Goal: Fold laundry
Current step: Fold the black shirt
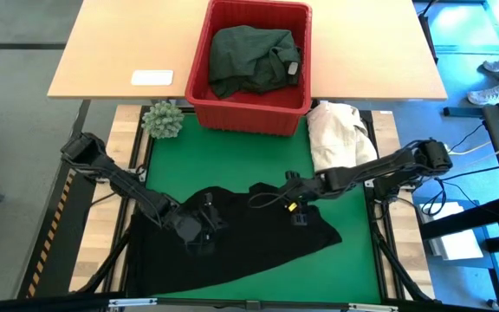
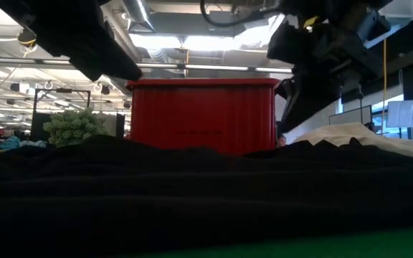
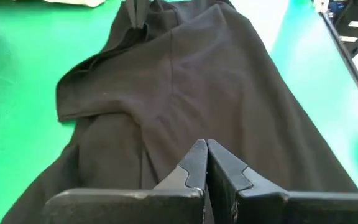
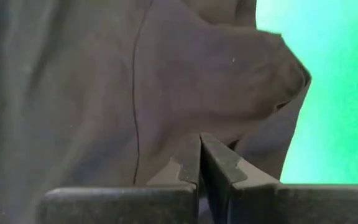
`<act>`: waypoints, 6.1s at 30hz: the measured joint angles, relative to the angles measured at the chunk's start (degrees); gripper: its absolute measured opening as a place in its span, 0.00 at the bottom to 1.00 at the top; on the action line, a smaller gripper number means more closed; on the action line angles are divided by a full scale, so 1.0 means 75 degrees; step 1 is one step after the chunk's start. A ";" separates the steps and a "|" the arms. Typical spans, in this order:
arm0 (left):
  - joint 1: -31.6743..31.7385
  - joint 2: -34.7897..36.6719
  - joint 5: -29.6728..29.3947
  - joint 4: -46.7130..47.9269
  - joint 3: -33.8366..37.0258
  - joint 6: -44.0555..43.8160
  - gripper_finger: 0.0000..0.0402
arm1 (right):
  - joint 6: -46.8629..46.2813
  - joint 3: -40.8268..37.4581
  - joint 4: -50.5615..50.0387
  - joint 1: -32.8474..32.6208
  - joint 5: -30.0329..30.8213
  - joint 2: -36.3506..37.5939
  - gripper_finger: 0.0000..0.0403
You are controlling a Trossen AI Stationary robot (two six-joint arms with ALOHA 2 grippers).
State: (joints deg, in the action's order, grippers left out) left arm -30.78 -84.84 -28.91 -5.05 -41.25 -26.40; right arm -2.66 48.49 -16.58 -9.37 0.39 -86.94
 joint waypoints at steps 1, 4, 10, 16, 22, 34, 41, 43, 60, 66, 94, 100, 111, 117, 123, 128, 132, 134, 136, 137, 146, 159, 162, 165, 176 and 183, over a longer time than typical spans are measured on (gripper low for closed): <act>0.0022 -0.0001 0.0015 0.0007 0.0000 0.0018 0.00 | 0.0000 0.0000 0.0006 0.0000 0.0001 -0.0063 0.03; 0.0149 -0.0006 0.0021 0.0016 0.0000 0.0025 0.00 | -0.0006 0.0000 0.0020 0.0013 0.0009 -0.0266 0.03; 0.0304 -0.0138 0.0329 0.0024 -0.0006 -0.0101 0.00 | -0.0056 0.0000 0.0198 0.0435 0.0125 -0.0806 0.03; 0.0320 -0.0620 0.0431 0.0028 -0.0006 -0.0436 0.00 | -0.0407 -0.0003 0.0043 0.0829 0.0899 -0.0929 0.03; 0.0317 -0.0990 0.0820 0.0059 -0.0006 -0.0661 0.00 | -0.0599 -0.0003 -0.0344 0.1127 0.1527 -0.0795 0.03; 0.0317 -0.1008 0.0892 -0.0032 -0.0006 -0.0828 0.00 | -0.0391 -0.0003 -0.0605 0.1408 0.2152 -0.0463 0.03; 0.0317 -0.1003 0.0742 -0.0218 -0.0006 -0.0805 0.00 | -0.0389 -0.0003 -0.0619 0.1399 0.1956 -0.0023 0.03; 0.0317 -0.1003 0.0732 -0.0254 -0.0006 -0.0710 0.00 | -0.0389 -0.0003 -0.0618 0.1396 0.1782 0.0200 0.03; 0.0296 -0.0936 0.0735 -0.0609 -0.0102 -0.0293 0.00 | -0.0820 -0.0029 -0.1876 0.0946 0.1814 0.1039 0.03; 0.0225 -0.0425 0.0534 -0.0584 -0.0294 0.0442 0.00 | -0.0817 -0.0282 -0.1635 0.0944 0.1403 0.1039 0.03; 0.0255 -0.0163 -0.0233 -0.0294 -0.0280 0.1000 0.00 | -0.1197 -0.0836 -0.0252 0.0953 0.0938 0.1030 0.03; 0.0275 -0.0166 -0.0529 -0.0385 -0.0277 0.1026 0.01 | -0.1195 -0.0836 -0.0132 0.0950 0.0857 0.1027 0.17; 0.0527 -0.0166 -0.0632 -0.0726 -0.0275 0.1342 0.21 | -0.1466 -0.0831 0.0127 0.1006 0.0782 0.0722 0.52; 0.0602 -0.0166 -0.0623 -0.0722 -0.0274 0.1143 0.24 | -0.1799 -0.0831 0.0640 0.1315 0.0459 0.0186 0.59; 0.0602 -0.0166 -0.0599 -0.0696 -0.0274 0.1140 0.24 | -0.1800 -0.0831 0.0612 0.1872 0.0294 -0.0373 0.61; 0.0602 -0.0166 -0.0595 -0.0659 -0.0274 0.1143 0.24 | -0.1494 -0.0831 0.0875 0.2072 0.0178 -0.0759 0.55; 0.0602 -0.0166 -0.0518 -0.0649 -0.0274 0.1143 0.24 | -0.1023 -0.0831 0.1289 0.2052 -0.0011 -0.0784 0.40; 0.0602 -0.0166 -0.0465 -0.0646 -0.0274 0.1143 0.24 | -0.0881 -0.0829 0.1493 0.2052 -0.0375 -0.0723 0.27; 0.0602 -0.0166 -0.0463 -0.0648 -0.0274 0.1142 0.24 | -0.0794 -0.0784 0.1662 0.2052 -0.0746 -0.0677 0.13; 0.0602 -0.0166 -0.0463 -0.0645 -0.0274 0.1143 0.24 | -0.0777 -0.0756 0.1673 0.2052 -0.0905 -0.0654 0.07; 0.0602 -0.0166 -0.0469 -0.0594 -0.0274 0.1180 0.24 | -0.0645 -0.0411 0.1579 0.1464 -0.1197 -0.0439 0.01; 0.0384 -0.0166 -0.0595 -0.0603 -0.0274 0.1146 0.24 | -0.0615 0.0236 0.0966 0.0584 -0.0788 -0.0422 0.01; 0.0375 -0.0166 -0.0618 -0.0602 -0.0274 0.1266 0.24 | -0.0615 0.0236 0.0768 0.0573 -0.0727 -0.0422 0.01; 0.0397 -0.0166 -0.0640 -0.0599 -0.0274 0.1394 0.24 | -0.0612 0.0236 0.0623 0.0602 -0.0715 -0.0423 0.00; 0.0381 -0.0166 -0.0816 -0.0599 -0.0274 0.1529 0.24 | -0.0591 0.0303 0.0321 0.0600 -0.0826 -0.0422 0.00; 0.0387 -0.0168 -0.1437 -0.0601 -0.0274 0.1290 0.24 | -0.0588 0.0704 -0.0872 0.0316 -0.0683 -0.0237 0.00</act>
State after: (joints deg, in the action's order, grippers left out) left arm -27.88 -86.09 -39.69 -9.55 -43.31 -16.72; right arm -7.06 53.77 -23.12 -7.00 -4.73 -88.72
